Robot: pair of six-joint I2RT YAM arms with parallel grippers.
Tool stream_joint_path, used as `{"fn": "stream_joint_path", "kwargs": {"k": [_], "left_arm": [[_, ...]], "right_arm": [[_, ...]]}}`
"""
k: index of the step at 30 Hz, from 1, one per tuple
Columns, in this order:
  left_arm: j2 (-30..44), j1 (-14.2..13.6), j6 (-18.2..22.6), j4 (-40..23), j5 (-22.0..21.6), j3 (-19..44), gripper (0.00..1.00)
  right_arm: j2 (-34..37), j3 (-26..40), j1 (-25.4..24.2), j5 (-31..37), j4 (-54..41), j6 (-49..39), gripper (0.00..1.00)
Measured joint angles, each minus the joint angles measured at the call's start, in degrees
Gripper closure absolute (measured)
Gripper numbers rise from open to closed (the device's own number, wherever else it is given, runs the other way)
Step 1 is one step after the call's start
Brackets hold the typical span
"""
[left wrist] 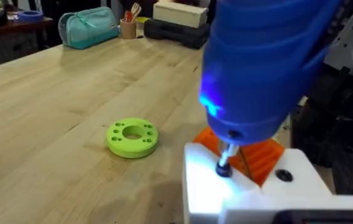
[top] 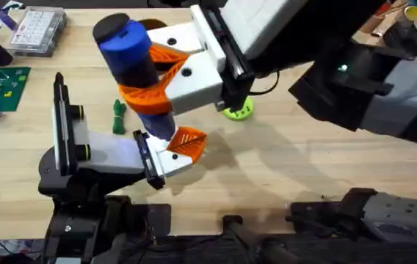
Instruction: Pick up the gripper from the table and insert it into the empty holder that is missing its gripper. Then pick up a screw, insert it into the mounting hole, and use the screwdriver to tighten it. Finally, clean up the table by picking up the vegetable and placing it into the bucket.
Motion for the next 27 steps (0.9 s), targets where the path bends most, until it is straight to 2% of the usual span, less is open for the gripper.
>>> {"fn": "stream_joint_path", "kwargs": {"k": [27], "left_arm": [[0.0, 0.0, 0.0, 0.0, 0.0, 0.0, 0.984]], "right_arm": [[0.0, -0.04, 0.0, 0.42, -1.25, 0.0, 0.96]]}}
